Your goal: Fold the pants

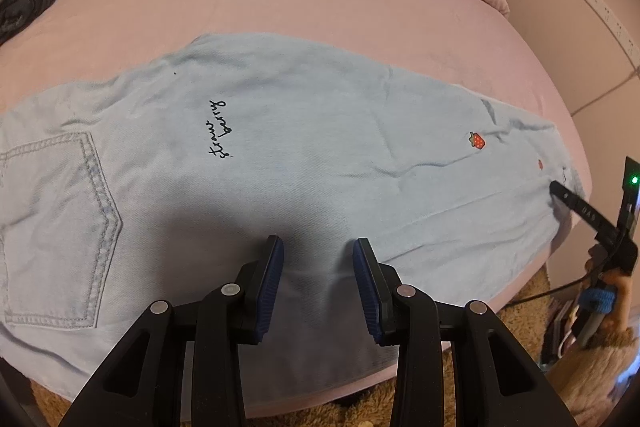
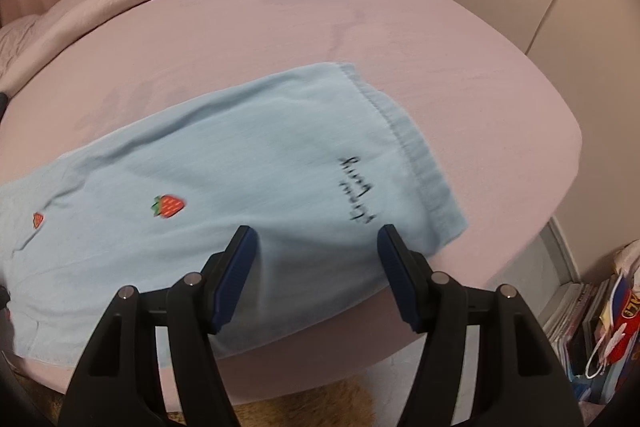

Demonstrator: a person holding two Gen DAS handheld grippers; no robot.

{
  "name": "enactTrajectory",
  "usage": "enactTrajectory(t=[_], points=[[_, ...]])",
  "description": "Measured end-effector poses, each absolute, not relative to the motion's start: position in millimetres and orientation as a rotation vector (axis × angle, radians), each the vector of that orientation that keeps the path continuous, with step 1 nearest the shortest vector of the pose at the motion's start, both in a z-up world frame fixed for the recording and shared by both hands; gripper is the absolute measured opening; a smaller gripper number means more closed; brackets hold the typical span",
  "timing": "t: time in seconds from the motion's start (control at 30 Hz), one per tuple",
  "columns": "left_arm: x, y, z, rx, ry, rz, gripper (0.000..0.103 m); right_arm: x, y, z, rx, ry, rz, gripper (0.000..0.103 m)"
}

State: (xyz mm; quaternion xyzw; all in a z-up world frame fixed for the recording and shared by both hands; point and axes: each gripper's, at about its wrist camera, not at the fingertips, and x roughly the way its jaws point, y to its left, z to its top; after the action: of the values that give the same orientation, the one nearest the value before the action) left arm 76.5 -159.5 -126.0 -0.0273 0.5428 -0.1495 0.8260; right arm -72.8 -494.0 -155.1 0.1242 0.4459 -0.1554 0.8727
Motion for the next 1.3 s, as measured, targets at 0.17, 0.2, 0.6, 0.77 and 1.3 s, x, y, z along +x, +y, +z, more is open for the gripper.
enactTrajectory(t=[0.17,0.2,0.6,0.77,1.3], points=[[76,-159,-127,-0.061,1.154,-0.317,0.038,-65,-508,-152,0.218,0.922,-0.415,0.06],[76,-160,-127,-0.059,1.154,-0.318,0.038,-62,-513,-153,0.231,0.921,-0.411,0.059],[83,-180,-101,-0.146,1.221,-0.431,0.038,-115,-576,-120,0.439,0.815,-0.456,0.074],[77,-219,-105,-0.077,1.225,-0.52,0.046,-133,-581,-142,0.582,0.838,-0.381,0.075],[75,-224,-131,-0.067,1.222,-0.524,0.048,-101,-559,-169,0.73,0.778,-0.316,0.02]])
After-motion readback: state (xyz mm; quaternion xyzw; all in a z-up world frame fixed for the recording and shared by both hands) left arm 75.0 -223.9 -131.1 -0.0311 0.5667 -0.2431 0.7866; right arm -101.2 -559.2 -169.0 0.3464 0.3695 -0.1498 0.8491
